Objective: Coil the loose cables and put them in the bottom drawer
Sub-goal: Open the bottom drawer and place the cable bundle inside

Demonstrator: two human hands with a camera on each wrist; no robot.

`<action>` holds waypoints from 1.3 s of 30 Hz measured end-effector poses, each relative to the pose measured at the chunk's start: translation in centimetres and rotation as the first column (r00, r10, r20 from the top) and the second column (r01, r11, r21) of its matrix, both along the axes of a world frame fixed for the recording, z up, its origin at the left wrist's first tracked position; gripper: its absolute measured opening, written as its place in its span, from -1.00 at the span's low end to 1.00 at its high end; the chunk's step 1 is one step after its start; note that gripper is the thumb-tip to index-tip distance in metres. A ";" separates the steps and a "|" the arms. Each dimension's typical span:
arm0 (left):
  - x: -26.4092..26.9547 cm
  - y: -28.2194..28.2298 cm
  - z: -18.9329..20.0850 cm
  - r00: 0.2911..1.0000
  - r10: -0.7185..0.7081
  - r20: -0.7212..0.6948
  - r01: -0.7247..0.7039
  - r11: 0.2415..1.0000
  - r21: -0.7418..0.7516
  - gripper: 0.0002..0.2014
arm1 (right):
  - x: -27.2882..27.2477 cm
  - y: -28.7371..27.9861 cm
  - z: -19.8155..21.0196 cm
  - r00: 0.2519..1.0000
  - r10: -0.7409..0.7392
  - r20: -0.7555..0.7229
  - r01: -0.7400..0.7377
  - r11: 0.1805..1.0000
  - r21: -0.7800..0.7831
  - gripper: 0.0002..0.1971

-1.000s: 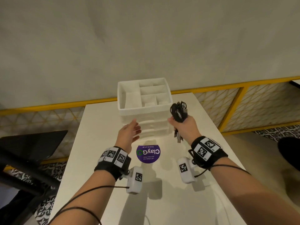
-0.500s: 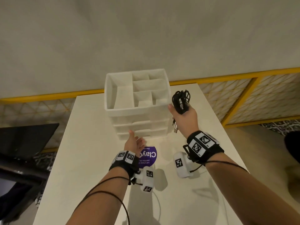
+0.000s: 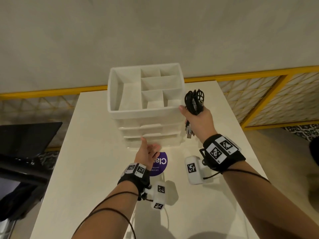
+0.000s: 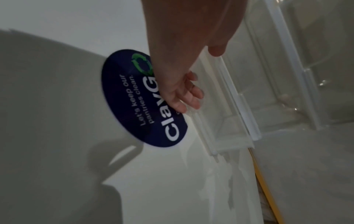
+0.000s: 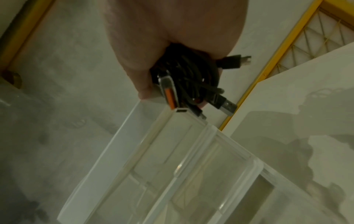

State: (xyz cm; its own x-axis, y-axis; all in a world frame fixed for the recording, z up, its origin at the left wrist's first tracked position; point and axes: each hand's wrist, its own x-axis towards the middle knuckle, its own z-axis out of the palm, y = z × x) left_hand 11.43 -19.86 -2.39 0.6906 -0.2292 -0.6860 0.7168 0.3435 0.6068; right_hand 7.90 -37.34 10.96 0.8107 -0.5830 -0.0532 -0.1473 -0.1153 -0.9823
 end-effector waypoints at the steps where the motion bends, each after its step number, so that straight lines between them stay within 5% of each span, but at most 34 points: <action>1: -0.4 0.2 -0.2 1.000 -0.009 0.007 0.009 1.000 0.012 -0.31 | 0.1 -0.1 0.0 1.000 0.004 -0.004 -0.004 1.000 -0.003 -0.64; 19: -7.6 2.8 -0.2 0.991 -0.127 0.050 0.124 0.991 0.046 -0.52 | -0.1 0.0 1.3 0.996 0.047 -0.072 -0.049 0.999 -0.023 -0.70; 28: -7.8 2.9 0.1 0.995 -0.057 0.086 0.049 0.995 0.088 -0.60 | -0.1 -0.2 1.3 0.995 0.057 -0.081 -0.060 0.998 -0.027 -0.68; 36: -8.7 3.2 0.1 0.994 -0.076 0.084 0.069 0.995 0.077 -0.57 | -0.2 0.0 1.4 0.995 0.067 -0.074 -0.067 0.998 -0.004 -0.72; 39: -8.5 3.7 0.6 0.988 -0.142 0.054 0.133 0.980 0.147 -0.37 | -0.3 0.1 1.3 0.995 0.056 -0.080 -0.058 0.998 -0.017 -0.71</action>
State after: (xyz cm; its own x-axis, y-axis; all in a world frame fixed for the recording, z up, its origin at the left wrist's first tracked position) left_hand 2.89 -16.19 -1.82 0.7026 -0.2275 -0.6743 0.7095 0.1508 0.6884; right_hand 7.64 -37.27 12.29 0.8363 -0.5375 -0.1078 -0.2173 -0.1446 -0.9653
